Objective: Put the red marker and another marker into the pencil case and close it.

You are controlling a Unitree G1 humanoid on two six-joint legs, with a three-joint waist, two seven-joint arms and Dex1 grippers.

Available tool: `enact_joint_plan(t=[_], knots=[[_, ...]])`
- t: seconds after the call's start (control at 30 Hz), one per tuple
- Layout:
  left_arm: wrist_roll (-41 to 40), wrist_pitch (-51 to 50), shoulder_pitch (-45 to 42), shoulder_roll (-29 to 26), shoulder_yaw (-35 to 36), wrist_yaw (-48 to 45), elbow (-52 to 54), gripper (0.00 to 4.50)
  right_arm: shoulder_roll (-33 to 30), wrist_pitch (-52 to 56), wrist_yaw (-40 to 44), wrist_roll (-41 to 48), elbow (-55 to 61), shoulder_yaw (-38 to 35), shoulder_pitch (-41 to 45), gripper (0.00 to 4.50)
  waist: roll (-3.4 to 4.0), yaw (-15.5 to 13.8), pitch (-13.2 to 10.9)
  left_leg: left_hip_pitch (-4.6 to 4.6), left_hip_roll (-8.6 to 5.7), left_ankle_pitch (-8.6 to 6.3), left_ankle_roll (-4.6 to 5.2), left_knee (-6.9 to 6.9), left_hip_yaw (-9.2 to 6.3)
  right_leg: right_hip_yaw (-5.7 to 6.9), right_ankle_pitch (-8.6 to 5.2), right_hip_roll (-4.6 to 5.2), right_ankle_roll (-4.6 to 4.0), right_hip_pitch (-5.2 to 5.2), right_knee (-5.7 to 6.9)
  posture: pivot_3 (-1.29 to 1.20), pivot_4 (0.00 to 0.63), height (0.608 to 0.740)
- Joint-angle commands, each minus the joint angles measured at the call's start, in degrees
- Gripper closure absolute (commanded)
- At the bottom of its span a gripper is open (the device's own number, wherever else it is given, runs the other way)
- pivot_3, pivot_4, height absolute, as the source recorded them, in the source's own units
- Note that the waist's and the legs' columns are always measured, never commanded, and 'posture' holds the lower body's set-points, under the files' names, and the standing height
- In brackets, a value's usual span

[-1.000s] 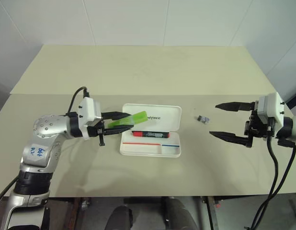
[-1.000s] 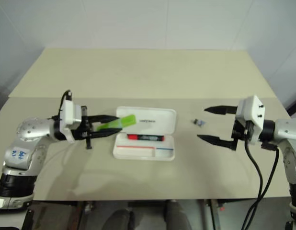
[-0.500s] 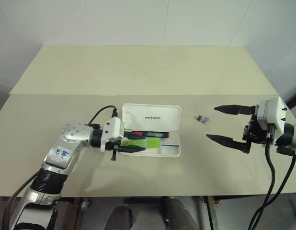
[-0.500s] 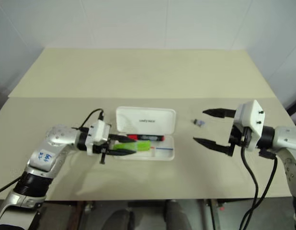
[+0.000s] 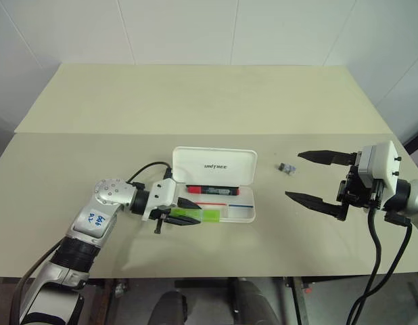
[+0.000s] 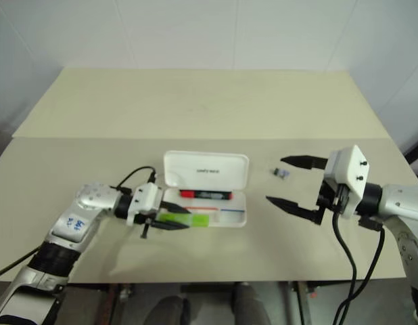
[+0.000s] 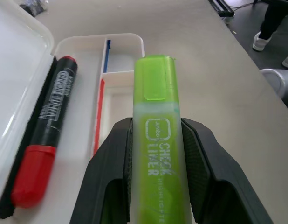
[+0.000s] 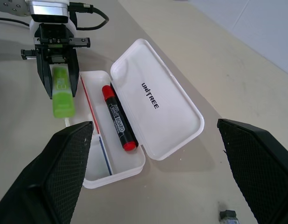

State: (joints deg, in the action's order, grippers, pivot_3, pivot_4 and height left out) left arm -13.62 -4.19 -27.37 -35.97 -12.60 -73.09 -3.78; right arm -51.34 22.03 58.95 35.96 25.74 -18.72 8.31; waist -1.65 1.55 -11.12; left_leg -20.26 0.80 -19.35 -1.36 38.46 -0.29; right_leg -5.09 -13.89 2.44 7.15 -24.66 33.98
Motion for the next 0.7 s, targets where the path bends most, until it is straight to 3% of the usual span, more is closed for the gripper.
enact_joint_plan(t=[0.03, 0.7], knots=[[0.1, 0.7, -1.9, 1.0, 0.2, 0.0, -0.9, 3.46, 0.4, -0.4, -1.0, 1.3, 2.2, -2.1, -0.3, 0.0, 0.0, 0.0, 0.0, 0.0, 0.0, 0.0, 0.0, 0.01, 0.0, 0.0, 0.0, 0.0, 0.0, 0.0, 0.01, 0.0, 0.15, 0.74], [2.8, 3.5, -5.0, 3.4, -1.2, -0.3, -5.9, 3.46, 1.2, -0.3, -3.1, 1.6, 4.0, -2.3, -1.7, 0.0, 0.0, 0.0, 0.0, -0.03, -0.01, 0.0, 0.01, 0.19, -0.02, 0.0, 0.01, -0.01, 0.02, 0.0, 0.11, 0.0, 0.15, 0.74]])
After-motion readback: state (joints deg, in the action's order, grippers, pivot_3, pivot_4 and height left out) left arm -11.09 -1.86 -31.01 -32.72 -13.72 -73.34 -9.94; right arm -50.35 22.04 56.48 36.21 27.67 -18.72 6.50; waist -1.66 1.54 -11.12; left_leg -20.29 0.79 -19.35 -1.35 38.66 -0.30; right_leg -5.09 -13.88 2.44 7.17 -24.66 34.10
